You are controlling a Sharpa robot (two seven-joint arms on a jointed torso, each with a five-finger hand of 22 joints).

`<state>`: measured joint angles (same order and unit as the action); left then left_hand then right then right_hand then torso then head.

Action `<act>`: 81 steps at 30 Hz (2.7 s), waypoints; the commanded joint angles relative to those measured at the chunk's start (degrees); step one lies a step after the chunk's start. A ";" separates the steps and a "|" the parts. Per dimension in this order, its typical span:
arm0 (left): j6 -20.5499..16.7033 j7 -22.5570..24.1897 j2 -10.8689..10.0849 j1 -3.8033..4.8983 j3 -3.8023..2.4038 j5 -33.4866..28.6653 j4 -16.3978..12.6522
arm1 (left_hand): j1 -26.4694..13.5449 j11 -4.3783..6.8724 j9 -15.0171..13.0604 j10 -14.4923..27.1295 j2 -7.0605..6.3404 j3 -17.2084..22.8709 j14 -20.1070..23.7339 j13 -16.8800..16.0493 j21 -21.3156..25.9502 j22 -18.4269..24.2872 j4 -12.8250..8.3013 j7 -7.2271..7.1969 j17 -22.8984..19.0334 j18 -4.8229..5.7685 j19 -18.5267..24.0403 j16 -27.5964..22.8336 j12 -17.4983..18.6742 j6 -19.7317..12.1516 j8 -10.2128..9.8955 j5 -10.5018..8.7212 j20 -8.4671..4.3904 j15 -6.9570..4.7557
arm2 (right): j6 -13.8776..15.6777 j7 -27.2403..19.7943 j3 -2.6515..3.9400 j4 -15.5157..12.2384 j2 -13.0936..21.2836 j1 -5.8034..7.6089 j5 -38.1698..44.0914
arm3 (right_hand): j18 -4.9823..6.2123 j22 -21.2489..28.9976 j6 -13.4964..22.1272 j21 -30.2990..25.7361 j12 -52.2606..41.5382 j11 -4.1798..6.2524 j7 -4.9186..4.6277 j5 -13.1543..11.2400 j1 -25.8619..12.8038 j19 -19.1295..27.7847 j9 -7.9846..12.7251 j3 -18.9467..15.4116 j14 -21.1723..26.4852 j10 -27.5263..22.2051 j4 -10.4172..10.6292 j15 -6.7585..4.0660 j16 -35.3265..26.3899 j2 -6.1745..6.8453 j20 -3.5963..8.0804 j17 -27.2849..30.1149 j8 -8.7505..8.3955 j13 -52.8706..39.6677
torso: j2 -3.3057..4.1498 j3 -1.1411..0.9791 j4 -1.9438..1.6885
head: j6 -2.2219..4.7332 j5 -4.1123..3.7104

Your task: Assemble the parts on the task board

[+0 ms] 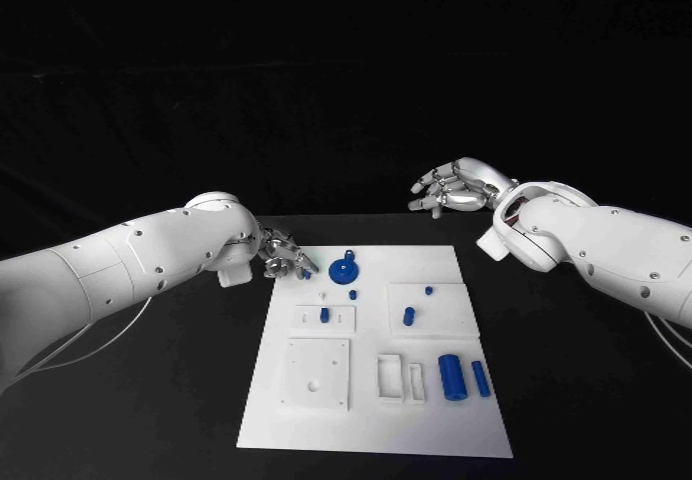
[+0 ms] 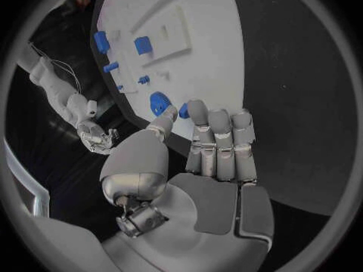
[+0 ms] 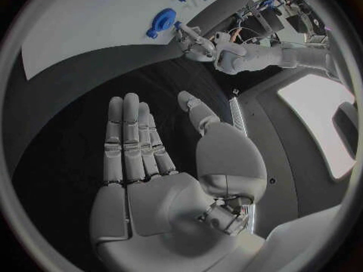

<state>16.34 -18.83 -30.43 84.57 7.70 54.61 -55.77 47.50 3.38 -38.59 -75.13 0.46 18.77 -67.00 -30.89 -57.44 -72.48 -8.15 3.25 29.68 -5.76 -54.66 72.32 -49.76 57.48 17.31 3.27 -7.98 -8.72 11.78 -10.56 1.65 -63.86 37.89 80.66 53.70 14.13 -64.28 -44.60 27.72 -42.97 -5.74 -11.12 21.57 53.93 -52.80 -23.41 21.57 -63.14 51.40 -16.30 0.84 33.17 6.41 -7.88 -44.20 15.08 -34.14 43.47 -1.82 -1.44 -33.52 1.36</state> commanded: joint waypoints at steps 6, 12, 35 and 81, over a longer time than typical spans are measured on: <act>1.68 0.19 0.20 -0.52 0.25 -0.15 0.00 | 1.45 -0.18 1.14 -0.45 1.99 0.17 -0.07 -0.08 -0.10 -0.13 -1.39 0.04 0.13 1.25 0.11 0.33 0.09 0.53 -0.12 0.44 -6.04 -0.38 | -0.70 -0.26 0.03 0.11 -0.15 -0.01 0.24 | 0.87 -0.09 0.26 -0.34 -0.29 0.04 -0.70 0.23 0.18 0.10 0.07 -0.08 0.01 -0.35 -0.11 0.36 -0.41 -0.29 -0.12 -0.10 0.18 0.10 | -0.01 0.01 -0.01 | 0.00 -0.02; 1.73 0.30 0.21 -0.52 0.25 -0.49 0.01 | 2.90 -0.26 1.42 -0.51 3.55 0.36 -0.03 -0.12 -0.06 -0.25 -2.98 0.10 0.17 1.43 0.16 0.31 0.18 0.67 -0.13 0.44 -5.97 -0.28 | -0.74 -0.26 0.03 0.16 -0.20 -0.02 0.24 | 0.87 -0.10 0.26 -0.35 -0.30 0.04 -0.70 0.24 0.17 0.09 0.08 -0.08 0.00 -0.36 -0.09 0.36 -0.42 -0.29 -0.12 -0.12 0.19 0.11 | -0.01 0.03 -0.03 | -0.11 0.02; -5.49 -1.56 -2.35 -0.61 0.24 -5.68 -2.48 | 6.94 0.78 1.40 -2.72 1.72 13.54 -1.94 -0.69 -1.12 -0.99 -1.21 -1.03 0.67 1.85 -1.88 1.28 -0.34 5.23 2.34 -0.21 -6.35 -0.99 | -1.16 -0.07 0.03 0.46 -0.15 -0.02 0.24 | 0.87 -0.12 0.29 -0.39 -0.36 0.03 -0.72 0.29 0.12 0.07 0.10 -0.09 -0.02 -0.36 -0.04 0.37 -0.46 -0.30 -0.14 -0.17 0.19 0.17 | -0.09 -0.02 -0.01 | -0.08 0.03; -4.30 -5.78 -12.72 -0.44 0.72 2.94 -25.94 | 0.65 2.18 1.91 -5.52 3.56 16.24 -4.97 -1.53 -2.92 -1.94 -4.38 -2.47 1.38 1.50 -4.44 2.83 -1.20 9.09 4.06 8.75 -7.17 -1.57 | -1.46 0.06 0.01 0.45 -0.08 -0.38 0.16 | 0.87 -0.19 0.43 -0.49 -0.47 -0.01 -0.76 0.86 0.12 0.03 0.19 -0.06 -0.05 -0.42 -0.04 0.37 -0.57 -0.29 -0.15 -0.30 0.15 0.32 | 0.09 -0.03 0.10 | -0.72 1.66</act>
<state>11.17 -24.01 -43.11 84.08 8.42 54.51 -81.25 47.92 5.62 -36.70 -80.64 3.43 34.58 -71.65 -32.38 -60.13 -74.36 -11.81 1.61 30.98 -4.00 -58.89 74.81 -50.59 63.64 21.04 11.70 -9.51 -10.29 11.07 -10.28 1.63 -63.37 37.84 80.32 53.70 14.11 -64.38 -44.38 27.49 -43.21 -5.73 -11.33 22.20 53.93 -52.80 -23.28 21.57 -63.14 51.40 -16.30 0.84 32.96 6.41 -7.88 -44.44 15.08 -33.88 43.53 -1.81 -1.43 -34.12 2.94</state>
